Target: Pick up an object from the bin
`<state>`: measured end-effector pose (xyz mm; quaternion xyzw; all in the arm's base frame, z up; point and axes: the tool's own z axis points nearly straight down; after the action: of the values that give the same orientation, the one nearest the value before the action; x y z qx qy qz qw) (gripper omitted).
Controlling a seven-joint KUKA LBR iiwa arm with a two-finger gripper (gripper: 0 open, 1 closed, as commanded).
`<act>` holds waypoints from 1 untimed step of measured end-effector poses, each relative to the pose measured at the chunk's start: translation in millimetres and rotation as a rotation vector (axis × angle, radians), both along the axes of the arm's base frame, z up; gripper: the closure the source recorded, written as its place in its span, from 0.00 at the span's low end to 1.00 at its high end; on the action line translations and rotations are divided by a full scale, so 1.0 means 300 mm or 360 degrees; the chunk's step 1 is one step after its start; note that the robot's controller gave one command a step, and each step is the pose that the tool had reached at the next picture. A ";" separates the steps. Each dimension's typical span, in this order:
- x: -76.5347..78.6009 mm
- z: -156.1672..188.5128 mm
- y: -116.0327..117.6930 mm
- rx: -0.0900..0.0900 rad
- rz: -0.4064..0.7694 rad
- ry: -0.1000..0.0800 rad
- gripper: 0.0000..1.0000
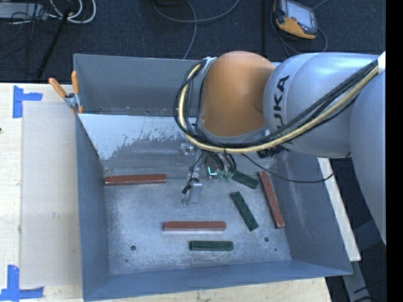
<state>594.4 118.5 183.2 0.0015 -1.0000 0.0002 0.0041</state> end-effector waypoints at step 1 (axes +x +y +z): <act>-0.140 -0.377 -0.046 -0.0002 -0.0058 0.0004 0.00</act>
Offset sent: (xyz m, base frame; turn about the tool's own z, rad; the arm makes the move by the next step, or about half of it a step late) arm -0.0386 -0.0136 -0.1077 0.0400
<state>552.5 104.8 70.0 -0.0168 -0.9998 0.0007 0.0052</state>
